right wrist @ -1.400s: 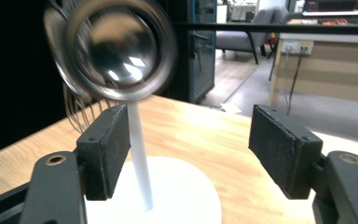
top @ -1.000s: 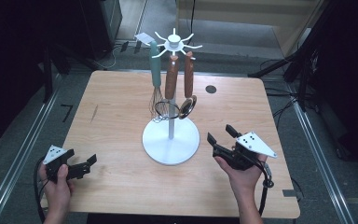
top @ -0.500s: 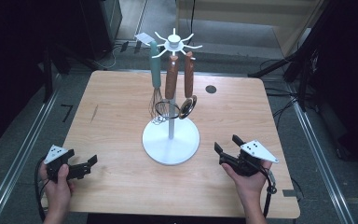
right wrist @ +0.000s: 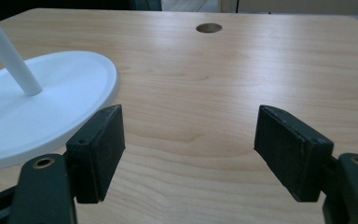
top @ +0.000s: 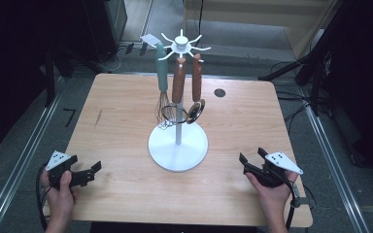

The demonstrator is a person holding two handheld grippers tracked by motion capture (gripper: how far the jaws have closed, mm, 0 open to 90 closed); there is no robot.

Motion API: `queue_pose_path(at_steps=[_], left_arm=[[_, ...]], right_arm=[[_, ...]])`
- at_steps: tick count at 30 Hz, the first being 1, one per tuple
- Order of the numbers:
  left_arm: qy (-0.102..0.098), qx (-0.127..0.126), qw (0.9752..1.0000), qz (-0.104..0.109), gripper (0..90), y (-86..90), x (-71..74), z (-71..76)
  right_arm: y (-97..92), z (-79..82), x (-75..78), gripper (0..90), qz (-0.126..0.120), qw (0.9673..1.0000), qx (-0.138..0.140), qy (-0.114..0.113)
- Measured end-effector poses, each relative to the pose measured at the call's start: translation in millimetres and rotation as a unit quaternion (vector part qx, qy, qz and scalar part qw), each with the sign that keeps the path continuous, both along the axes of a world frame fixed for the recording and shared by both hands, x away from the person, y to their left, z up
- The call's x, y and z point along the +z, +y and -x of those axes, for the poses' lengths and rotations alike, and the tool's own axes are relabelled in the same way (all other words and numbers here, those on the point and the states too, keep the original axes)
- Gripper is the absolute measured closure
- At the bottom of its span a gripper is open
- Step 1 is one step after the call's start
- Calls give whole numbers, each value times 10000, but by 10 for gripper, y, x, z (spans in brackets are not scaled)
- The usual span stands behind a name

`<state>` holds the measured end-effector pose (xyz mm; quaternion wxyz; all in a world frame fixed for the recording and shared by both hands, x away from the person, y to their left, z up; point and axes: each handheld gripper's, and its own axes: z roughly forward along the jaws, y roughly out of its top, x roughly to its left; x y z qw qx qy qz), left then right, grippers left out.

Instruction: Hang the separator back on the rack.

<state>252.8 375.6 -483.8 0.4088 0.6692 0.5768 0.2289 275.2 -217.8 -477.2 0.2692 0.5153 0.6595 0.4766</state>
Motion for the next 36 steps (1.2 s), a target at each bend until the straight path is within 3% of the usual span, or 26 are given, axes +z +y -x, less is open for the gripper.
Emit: queue_pose_path(at_steps=[14,21,31,36], left_arm=[[-4,10,10000,16,0,2,0,1],[-22,3,10000,14,0,-3,-1,4],[-20,2,10000,-51,0,-8,1,4],[3,3,10000,-46,0,-10,0,-1]], right_arm=[[-356,190,-171,246,99,9989,-361,268],[-492,302,-215,156,111,9981,-484,368],[-551,342,-264,150,232,9959,-766,423],[-581,328,-294,150,153,9955,-817,463]])
